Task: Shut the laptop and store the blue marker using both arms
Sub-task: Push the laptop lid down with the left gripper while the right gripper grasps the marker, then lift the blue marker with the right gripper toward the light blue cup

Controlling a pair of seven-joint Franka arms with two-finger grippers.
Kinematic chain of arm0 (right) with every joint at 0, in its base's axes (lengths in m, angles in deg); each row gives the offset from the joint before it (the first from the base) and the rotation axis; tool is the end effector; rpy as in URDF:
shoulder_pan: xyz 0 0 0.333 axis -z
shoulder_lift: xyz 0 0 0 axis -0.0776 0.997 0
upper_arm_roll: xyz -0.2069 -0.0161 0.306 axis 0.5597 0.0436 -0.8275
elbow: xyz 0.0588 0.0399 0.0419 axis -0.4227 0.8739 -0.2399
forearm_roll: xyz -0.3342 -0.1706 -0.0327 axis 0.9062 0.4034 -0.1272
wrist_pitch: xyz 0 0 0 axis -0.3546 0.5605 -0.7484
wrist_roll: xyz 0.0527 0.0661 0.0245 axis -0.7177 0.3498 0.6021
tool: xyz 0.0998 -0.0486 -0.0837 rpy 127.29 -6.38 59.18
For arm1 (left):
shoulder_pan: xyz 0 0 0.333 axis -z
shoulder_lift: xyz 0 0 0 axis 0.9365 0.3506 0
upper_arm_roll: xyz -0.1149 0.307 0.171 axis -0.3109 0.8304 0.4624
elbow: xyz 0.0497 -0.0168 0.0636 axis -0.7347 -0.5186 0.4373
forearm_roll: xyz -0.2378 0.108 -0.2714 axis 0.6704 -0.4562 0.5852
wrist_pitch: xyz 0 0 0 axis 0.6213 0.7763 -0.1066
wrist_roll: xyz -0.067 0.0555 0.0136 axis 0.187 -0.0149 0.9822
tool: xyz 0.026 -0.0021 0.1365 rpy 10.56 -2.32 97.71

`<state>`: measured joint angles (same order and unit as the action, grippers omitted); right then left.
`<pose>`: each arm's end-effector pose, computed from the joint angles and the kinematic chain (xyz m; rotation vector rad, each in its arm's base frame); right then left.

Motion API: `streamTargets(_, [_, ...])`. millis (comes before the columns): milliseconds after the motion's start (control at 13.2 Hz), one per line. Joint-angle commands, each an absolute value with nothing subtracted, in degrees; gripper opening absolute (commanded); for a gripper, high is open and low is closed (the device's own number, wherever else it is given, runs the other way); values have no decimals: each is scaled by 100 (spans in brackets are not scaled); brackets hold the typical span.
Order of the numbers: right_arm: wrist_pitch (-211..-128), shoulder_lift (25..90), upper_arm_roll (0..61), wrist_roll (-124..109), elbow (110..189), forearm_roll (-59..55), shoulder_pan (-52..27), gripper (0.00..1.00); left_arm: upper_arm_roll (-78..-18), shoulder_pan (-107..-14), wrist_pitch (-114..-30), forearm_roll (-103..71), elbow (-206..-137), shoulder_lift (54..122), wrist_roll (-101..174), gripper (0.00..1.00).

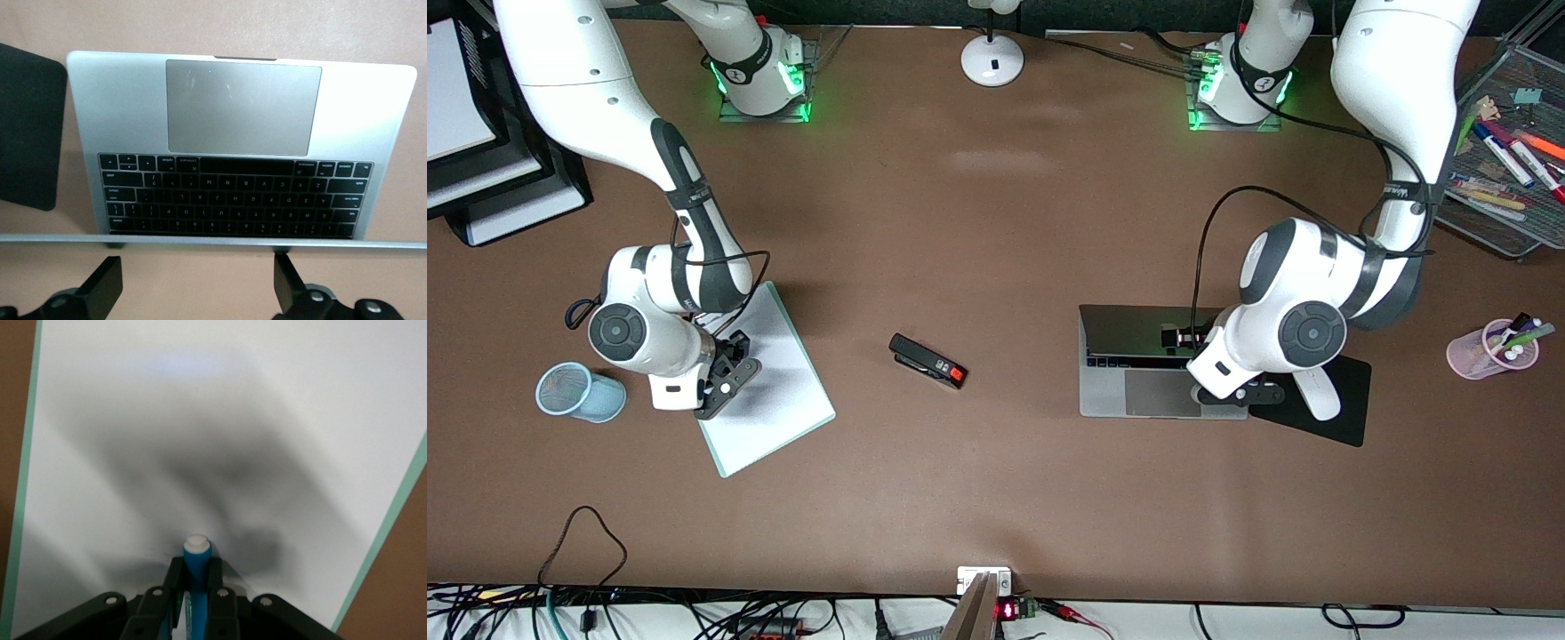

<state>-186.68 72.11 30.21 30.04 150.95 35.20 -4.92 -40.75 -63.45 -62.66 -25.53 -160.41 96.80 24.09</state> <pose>0.6722 0.0581 0.2108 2.8457 1.2652 -0.1645 0.6526 -0.1806 0.3081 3.0895 0.0675 -0.4359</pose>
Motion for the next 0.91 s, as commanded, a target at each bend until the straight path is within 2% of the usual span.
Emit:
streamTargets(0, [-18721, 6976, 3004, 2935, 15114, 3490, -495, 1, -4071, -6315, -6510, -2649, -15855, 9858, 2438, 100])
streamTargets(378, [-18694, 6160, 3004, 2996, 15105, 3490, -487, 0, -4063, -6306, -6696, -2667, -15785, 10112, 2446, 100])
streamTargets(832, [-18756, 5350, 3013, 4251, 15018, 3481, -303, 0, -4036, -6315, -7478, -2684, -15706, 10587, 2447, 100])
